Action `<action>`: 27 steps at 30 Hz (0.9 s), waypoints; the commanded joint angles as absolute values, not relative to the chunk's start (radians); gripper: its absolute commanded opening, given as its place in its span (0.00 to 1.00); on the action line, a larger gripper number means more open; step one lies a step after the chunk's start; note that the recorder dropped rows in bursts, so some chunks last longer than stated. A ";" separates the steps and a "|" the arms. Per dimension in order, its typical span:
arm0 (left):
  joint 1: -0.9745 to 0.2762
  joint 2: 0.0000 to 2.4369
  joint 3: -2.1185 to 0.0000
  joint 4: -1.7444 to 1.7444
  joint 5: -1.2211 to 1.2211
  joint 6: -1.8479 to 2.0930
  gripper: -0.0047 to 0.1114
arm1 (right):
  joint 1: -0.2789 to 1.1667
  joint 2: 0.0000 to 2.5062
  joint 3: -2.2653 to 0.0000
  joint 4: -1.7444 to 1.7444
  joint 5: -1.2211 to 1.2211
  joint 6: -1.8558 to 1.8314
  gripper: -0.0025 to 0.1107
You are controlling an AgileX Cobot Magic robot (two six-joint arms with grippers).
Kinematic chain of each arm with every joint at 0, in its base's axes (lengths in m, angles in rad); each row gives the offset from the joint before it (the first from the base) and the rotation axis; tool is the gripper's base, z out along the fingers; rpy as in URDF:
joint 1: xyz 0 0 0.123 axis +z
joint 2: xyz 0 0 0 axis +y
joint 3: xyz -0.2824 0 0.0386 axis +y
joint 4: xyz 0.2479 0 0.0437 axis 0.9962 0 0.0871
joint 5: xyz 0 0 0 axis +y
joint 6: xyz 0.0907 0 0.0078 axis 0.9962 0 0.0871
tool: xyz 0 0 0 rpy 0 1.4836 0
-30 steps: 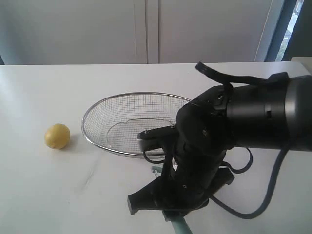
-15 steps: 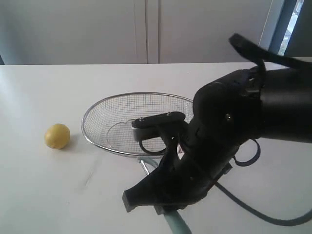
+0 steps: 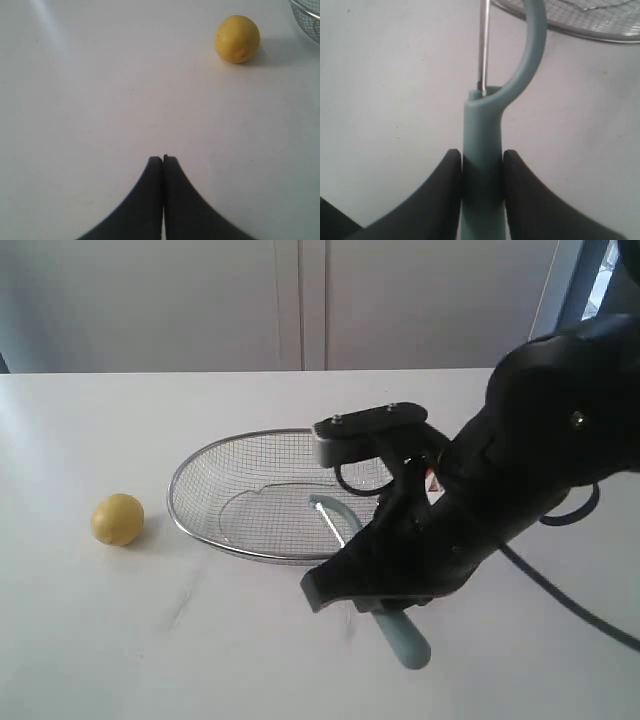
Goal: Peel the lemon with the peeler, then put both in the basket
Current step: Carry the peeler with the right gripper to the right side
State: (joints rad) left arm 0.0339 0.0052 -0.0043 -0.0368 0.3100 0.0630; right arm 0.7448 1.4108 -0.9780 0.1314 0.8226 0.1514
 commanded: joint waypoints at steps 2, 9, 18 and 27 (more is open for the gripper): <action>0.037 0.000 0.000 -0.040 0.316 0.062 0.04 | 0.638 1.386 -0.981 0.122 0.816 0.098 0.02; 0.037 0.000 0.000 -0.040 0.316 0.062 0.04 | 0.457 1.386 -0.981 0.142 0.837 -0.011 0.02; 0.037 0.000 0.000 -0.040 0.316 0.062 0.04 | 0.316 1.386 -0.981 0.192 0.868 -0.117 0.02; 0.037 0.000 0.000 -0.040 0.316 0.062 0.04 | 0.248 1.386 -0.981 0.220 0.873 -0.181 0.02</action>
